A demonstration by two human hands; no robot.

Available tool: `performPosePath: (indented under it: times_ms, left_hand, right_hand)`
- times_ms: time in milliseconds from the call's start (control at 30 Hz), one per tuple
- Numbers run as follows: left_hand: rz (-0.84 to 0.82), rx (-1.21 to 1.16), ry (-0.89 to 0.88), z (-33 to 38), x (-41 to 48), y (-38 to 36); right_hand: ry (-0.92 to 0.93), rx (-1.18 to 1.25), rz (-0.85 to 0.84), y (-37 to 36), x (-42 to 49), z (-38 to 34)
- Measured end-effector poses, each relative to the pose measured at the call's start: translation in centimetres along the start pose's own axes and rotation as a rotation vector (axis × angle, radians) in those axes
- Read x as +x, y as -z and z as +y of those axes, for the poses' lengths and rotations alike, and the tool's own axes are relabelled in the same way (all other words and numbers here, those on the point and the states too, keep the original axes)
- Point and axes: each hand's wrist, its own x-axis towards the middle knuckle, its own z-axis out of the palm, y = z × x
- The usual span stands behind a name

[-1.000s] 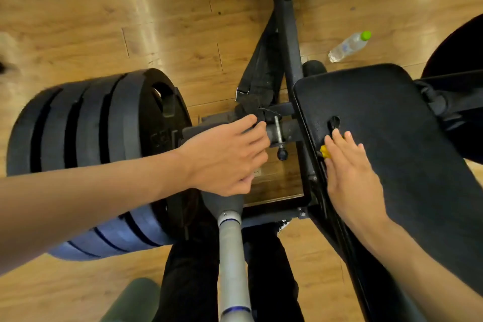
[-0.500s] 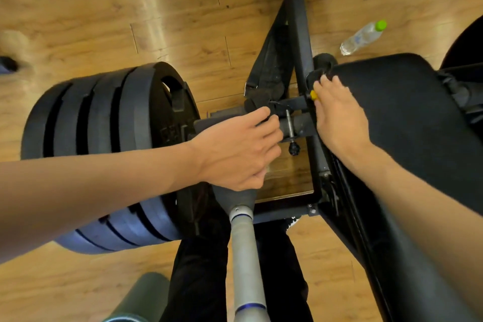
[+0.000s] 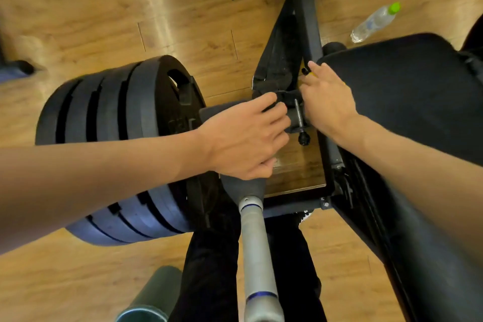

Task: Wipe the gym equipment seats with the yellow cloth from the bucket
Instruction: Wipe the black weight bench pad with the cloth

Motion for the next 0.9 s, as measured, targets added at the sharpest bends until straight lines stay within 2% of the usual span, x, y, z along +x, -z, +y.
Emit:
performPosePath:
  times_ms: [133, 300, 400, 500, 600, 667, 800, 900]
  left_hand:
    - [0.030, 0.000, -0.008, 0.0, -0.2, 0.0]
    - [0.046, 0.008, 0.003, -0.1, -0.3, -0.2]
    - [0.055, 0.019, 0.003, -0.2, -0.3, -0.3]
    - [0.043, 0.025, 0.007, -0.2, -0.2, -0.4]
    - [0.034, 0.042, 0.003, -0.2, -0.1, -0.4]
    - [0.050, 0.034, -0.005, -0.2, -0.1, -0.6]
    - [0.106, 0.017, -0.021, -0.3, -0.5, -0.5]
    - [0.109, 0.015, -0.017, -0.2, -0.6, -0.5]
  right_hand:
    - [0.085, 0.042, 0.033, 0.5, -6.9, -0.6]
    - [0.199, 0.024, -0.133, 2.4, -16.9, -1.5]
    - [0.237, 0.015, -0.061, 2.0, -13.1, 0.1]
    - [0.256, -0.032, 0.032, -0.1, -4.5, 2.0]
    - [0.205, -0.081, -0.051, -0.3, 2.9, 2.9]
    - [0.193, -0.082, -0.067, 0.2, 4.2, 2.8]
    - [0.262, -0.148, 0.001, 1.4, -3.9, 0.8]
    - [0.294, -0.034, -0.085, 2.3, -14.5, -0.7]
